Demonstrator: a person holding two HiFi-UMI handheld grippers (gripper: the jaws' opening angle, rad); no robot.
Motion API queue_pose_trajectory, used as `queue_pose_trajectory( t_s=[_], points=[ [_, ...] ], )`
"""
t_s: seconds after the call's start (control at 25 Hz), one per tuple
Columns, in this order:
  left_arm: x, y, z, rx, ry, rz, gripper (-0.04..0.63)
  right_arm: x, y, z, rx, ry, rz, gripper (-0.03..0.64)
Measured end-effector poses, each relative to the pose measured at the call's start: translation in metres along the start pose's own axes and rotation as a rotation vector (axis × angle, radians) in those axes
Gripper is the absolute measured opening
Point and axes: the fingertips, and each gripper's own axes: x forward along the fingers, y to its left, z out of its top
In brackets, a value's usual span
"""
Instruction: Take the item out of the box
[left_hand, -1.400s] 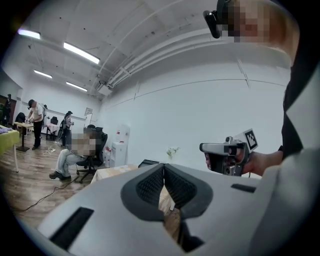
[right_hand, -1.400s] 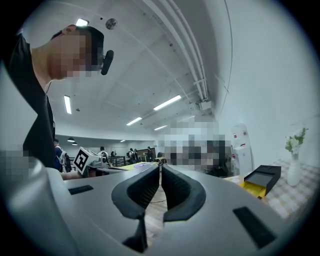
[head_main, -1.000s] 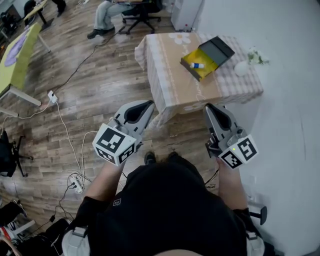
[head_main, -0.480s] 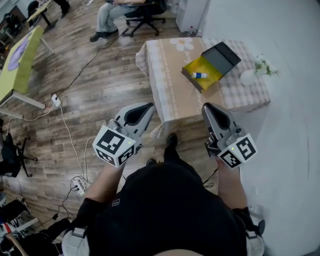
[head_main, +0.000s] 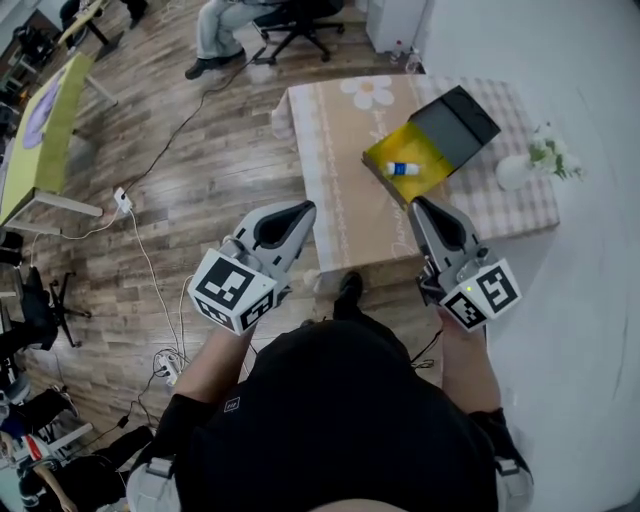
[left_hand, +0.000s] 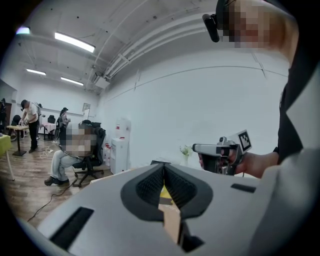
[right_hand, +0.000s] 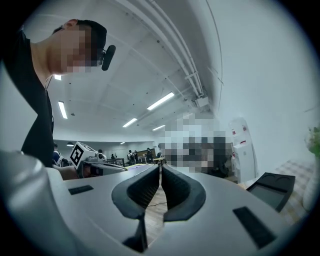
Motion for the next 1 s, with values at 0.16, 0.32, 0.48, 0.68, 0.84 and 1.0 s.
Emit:
queue_pose_trajectory(
  t_s=[0.16,0.32,0.48,0.68,0.84,1.0],
  points=[
    [0.023,0.011,0.012,0.010,0.002,0.022,0.014,0.009,-0.027,0.005,-0.006,0.008,0.012,0.038],
    [0.040,0.015,0.022,0.025,-0.010,0.035,0.014,0.015,-0.045,0.007,-0.011,0.018,0.027,0.038],
    [0.047,0.018,0.032,0.036,-0.032,0.053,0.014,0.019,-0.057,0.012,-0.032,0.038,0.048,0.040],
    [0.050,0.028,0.040,0.033,-0.055,0.065,0.014,0.030,-0.073,0.010,-0.042,0.079,0.041,0.040],
    [0.054,0.042,0.040,0.022,-0.066,0.053,0.014,0.046,-0.085,0.001,-0.037,0.116,0.012,0.040],
    [0.057,0.058,0.039,0.004,-0.069,0.036,0.014,0.063,-0.091,-0.009,-0.043,0.163,-0.004,0.040]
  ],
)
